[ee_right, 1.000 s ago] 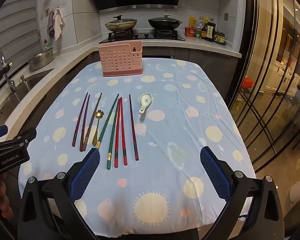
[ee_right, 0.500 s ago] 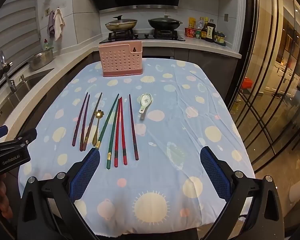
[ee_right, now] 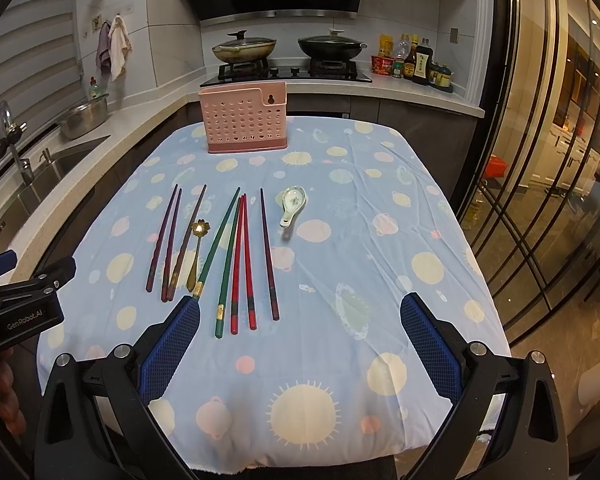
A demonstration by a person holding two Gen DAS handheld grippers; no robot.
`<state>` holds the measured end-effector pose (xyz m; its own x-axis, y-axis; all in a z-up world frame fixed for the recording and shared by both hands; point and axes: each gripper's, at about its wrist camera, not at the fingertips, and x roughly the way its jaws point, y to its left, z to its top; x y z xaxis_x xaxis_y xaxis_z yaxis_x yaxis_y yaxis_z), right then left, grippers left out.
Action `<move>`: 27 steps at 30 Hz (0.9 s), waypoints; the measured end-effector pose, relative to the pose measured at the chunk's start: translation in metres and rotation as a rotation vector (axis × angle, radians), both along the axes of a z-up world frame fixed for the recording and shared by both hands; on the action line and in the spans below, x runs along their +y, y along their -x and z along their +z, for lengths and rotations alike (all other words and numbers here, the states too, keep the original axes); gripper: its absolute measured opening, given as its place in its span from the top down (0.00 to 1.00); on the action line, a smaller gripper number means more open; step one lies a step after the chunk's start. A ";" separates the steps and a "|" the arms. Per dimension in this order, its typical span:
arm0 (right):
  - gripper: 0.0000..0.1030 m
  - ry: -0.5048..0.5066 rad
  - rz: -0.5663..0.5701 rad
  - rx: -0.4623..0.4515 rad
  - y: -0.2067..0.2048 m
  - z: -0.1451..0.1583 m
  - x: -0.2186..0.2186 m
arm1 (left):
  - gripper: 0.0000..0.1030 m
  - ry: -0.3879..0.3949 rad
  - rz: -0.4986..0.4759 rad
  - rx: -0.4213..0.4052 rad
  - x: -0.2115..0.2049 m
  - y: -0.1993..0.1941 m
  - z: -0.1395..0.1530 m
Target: Organize utensils
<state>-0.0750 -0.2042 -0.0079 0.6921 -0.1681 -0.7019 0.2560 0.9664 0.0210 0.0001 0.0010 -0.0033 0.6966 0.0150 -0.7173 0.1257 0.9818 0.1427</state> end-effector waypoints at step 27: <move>0.07 -0.003 0.004 0.004 -0.002 -0.001 0.002 | 0.07 -0.006 0.000 0.008 0.001 0.000 -0.005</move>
